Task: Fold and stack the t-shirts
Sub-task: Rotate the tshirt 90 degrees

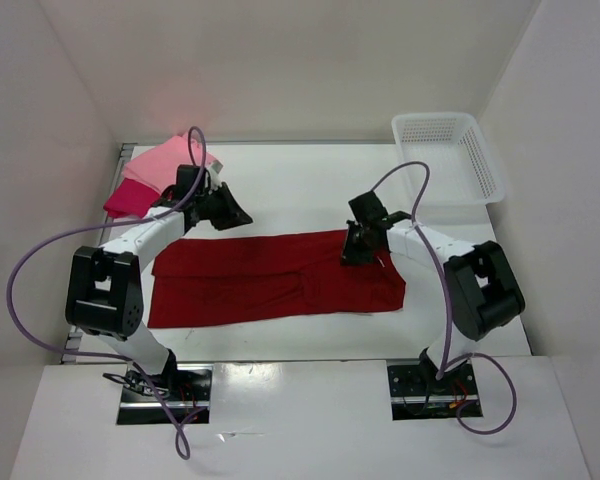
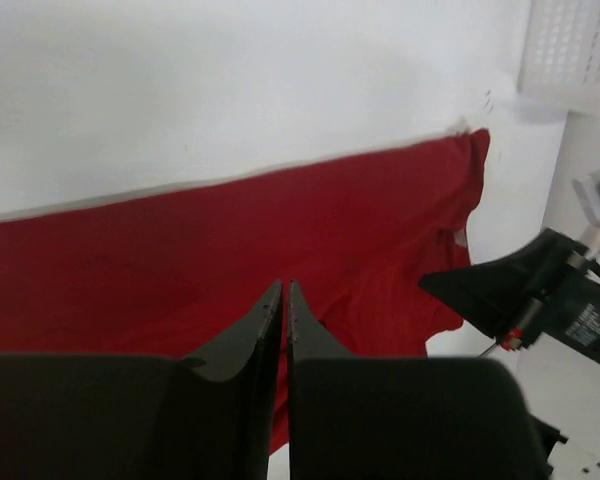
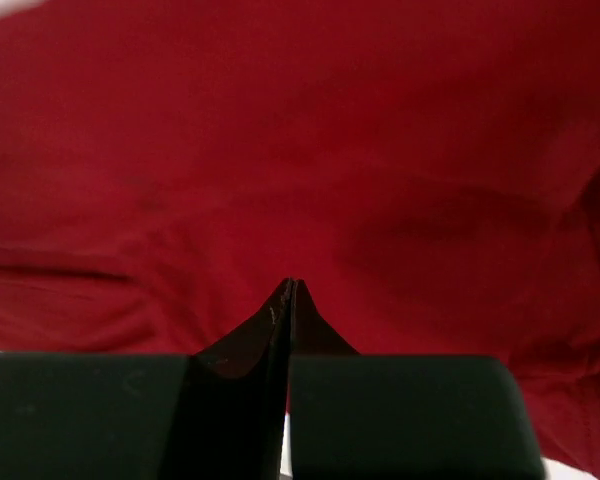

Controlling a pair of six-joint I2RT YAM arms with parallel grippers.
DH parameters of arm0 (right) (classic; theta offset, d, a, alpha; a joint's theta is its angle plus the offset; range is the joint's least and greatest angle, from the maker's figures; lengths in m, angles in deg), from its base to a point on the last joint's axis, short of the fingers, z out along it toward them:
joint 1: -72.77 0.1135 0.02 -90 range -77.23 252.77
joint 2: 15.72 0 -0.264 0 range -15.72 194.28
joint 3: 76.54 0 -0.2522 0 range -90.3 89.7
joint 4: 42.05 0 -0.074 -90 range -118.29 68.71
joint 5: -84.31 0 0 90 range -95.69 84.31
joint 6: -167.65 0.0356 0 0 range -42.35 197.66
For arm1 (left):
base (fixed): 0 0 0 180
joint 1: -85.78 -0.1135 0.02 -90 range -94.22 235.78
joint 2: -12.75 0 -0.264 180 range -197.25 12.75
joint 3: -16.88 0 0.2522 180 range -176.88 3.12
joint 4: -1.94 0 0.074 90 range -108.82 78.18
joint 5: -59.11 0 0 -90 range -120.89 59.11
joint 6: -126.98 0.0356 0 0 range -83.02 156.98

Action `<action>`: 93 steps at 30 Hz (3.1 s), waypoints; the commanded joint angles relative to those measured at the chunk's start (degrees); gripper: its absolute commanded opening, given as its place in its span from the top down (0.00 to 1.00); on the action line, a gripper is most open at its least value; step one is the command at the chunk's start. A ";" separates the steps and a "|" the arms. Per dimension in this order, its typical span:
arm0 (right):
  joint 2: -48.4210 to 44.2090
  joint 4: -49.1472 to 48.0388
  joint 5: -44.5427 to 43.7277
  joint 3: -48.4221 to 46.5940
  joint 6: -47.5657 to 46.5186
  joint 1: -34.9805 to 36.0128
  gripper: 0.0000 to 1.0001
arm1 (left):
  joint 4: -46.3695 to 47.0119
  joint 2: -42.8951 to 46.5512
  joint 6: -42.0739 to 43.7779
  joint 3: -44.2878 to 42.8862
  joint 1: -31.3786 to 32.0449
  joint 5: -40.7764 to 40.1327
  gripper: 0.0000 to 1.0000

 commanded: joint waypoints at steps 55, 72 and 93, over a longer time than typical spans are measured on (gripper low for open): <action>30.11 -15.43 11.84 -20.84 8.55 16.67 0.50 | -7.63 8.61 2.45 3.12 -4.01 -1.22 0.65; 10.27 -2.70 12.80 -1.71 -7.67 0.95 1.00 | -7.09 -1.48 4.56 -2.58 -0.32 -1.75 0.64; -0.73 2.06 15.17 -2.12 -9.02 -9.09 0.58 | -7.87 -49.99 4.38 -56.94 3.73 -4.30 0.44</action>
